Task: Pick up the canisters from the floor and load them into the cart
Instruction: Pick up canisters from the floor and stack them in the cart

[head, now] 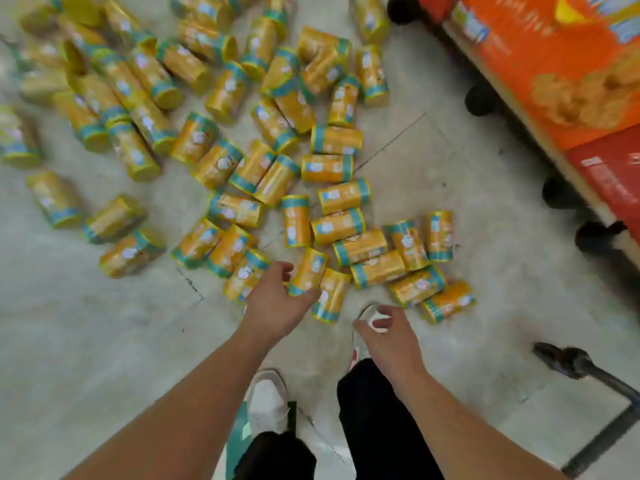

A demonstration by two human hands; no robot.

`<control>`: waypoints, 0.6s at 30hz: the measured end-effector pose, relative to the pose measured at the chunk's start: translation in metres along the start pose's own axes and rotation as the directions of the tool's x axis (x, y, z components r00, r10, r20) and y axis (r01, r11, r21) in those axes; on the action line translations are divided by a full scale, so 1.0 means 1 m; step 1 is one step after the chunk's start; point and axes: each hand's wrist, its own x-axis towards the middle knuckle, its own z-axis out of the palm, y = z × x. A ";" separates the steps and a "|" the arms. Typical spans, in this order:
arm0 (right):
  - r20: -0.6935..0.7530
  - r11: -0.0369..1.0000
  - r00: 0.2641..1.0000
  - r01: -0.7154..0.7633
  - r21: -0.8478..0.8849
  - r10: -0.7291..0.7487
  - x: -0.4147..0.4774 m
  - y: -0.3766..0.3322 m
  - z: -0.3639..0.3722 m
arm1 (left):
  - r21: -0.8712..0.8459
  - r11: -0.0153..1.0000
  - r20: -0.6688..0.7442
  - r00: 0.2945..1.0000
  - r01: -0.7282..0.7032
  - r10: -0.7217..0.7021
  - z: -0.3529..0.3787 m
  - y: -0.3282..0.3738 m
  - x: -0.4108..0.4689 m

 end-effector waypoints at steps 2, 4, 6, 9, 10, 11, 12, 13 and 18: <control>0.023 0.999 0.999 -0.035 0.013 0.034 0.051 0.016 0.029 | 0.037 0.999 -0.003 1.000 0.025 -0.025 0.026 -0.026 0.046; 0.052 0.997 0.996 -0.071 0.020 0.070 0.094 0.032 0.057 | 0.059 0.997 -0.003 0.999 0.046 -0.046 0.050 -0.051 0.082; 0.073 0.996 0.993 -0.091 0.026 0.089 0.129 0.049 0.081 | 0.107 0.994 0.002 0.999 0.037 -0.037 0.072 -0.071 0.113; 0.099 0.990 0.988 -0.125 0.071 0.118 0.166 0.070 0.111 | 0.132 0.991 0.026 0.999 0.023 -0.027 0.097 -0.090 0.146; 0.111 0.986 0.986 -0.137 0.094 0.126 0.174 0.076 0.118 | 0.138 0.990 0.027 0.999 0.017 -0.021 0.104 -0.095 0.155; 0.121 0.984 0.985 -0.137 0.115 0.123 0.179 0.080 0.125 | 0.150 0.989 0.023 1.000 0.014 -0.018 0.109 -0.099 0.162; 0.125 0.982 0.986 -0.125 0.140 0.108 0.184 0.083 0.131 | 0.158 0.987 0.015 1.000 0.020 -0.022 0.112 -0.101 0.169; 0.119 0.981 0.989 -0.108 0.163 0.089 0.188 0.085 0.136 | 0.156 0.987 0.007 0.999 0.033 -0.034 0.115 -0.104 0.175; 0.066 0.969 0.997 -0.053 0.242 0.038 0.200 0.078 0.146 | 0.188 0.980 -0.013 0.998 0.061 -0.060 0.124 -0.107 0.196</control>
